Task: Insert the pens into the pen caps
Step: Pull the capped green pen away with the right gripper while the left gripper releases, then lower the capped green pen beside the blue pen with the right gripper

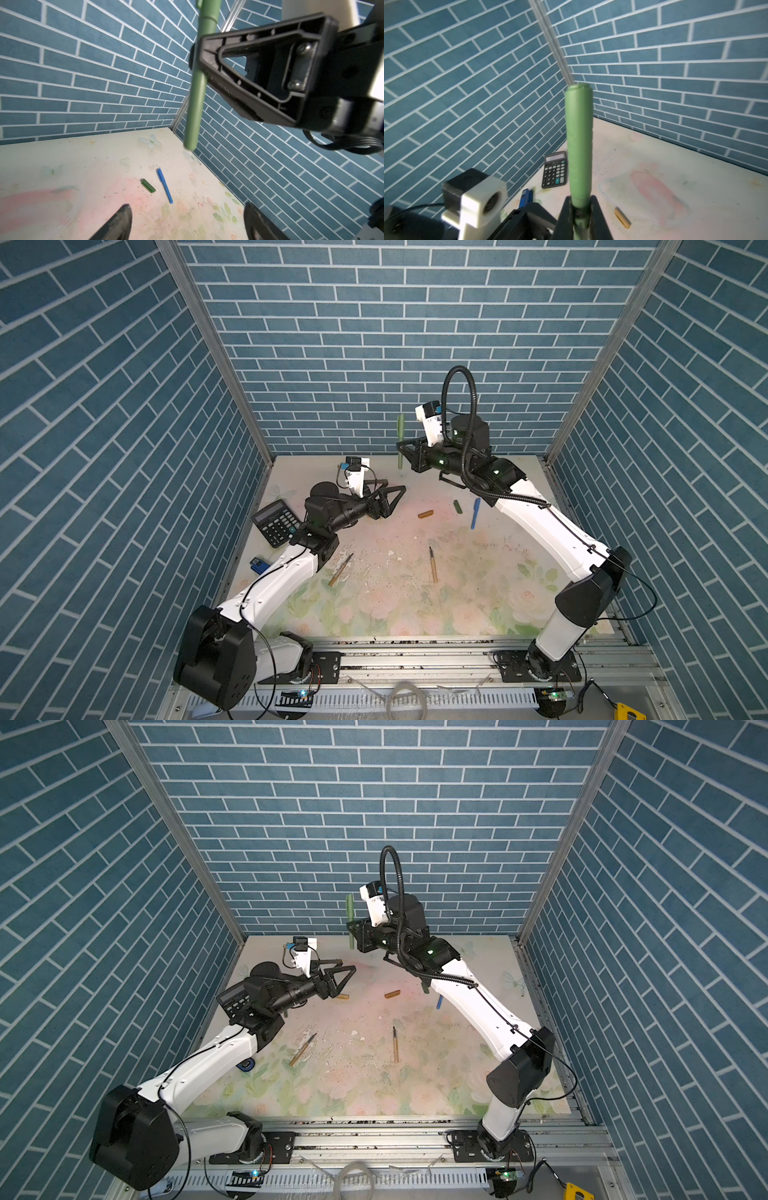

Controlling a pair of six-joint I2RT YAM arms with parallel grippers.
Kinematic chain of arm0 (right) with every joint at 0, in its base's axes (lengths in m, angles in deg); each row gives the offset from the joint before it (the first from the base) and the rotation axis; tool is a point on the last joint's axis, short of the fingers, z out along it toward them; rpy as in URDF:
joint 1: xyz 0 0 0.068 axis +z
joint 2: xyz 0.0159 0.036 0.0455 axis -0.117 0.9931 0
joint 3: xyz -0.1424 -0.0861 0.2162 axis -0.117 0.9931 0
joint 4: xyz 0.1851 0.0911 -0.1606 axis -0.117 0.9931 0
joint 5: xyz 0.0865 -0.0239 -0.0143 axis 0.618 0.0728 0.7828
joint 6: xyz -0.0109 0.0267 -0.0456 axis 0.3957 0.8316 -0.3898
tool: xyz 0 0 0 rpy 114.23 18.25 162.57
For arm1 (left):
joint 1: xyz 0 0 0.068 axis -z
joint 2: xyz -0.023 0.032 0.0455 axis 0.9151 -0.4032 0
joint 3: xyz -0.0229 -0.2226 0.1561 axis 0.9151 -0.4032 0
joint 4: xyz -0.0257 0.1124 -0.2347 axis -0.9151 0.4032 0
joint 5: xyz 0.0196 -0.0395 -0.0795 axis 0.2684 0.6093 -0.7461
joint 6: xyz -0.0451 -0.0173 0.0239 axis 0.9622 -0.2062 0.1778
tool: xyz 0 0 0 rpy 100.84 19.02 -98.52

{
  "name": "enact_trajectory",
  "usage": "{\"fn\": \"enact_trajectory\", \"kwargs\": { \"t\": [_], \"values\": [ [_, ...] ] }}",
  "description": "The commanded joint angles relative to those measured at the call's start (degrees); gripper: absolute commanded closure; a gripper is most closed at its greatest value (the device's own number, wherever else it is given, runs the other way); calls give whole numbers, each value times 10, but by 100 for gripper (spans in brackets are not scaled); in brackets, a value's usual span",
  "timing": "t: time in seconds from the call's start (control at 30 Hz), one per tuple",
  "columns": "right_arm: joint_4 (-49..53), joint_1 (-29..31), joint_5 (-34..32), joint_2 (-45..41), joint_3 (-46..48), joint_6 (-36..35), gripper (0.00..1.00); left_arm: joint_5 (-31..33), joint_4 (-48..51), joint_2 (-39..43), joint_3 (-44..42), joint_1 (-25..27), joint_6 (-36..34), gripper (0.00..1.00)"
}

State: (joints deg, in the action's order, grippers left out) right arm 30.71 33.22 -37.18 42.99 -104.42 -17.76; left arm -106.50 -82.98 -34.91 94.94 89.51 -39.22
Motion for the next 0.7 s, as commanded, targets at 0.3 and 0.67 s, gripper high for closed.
{"fn": "enact_trajectory", "kwargs": {
  "t": [0.3,0.67],
  "values": [
    [133,-210,-73,-105,258,79,94,240,136,37,15,-1,-21,14],
    [193,-347,-3,53,273,81,94,246,163,23,28,-1,-20,15]
  ]
}}
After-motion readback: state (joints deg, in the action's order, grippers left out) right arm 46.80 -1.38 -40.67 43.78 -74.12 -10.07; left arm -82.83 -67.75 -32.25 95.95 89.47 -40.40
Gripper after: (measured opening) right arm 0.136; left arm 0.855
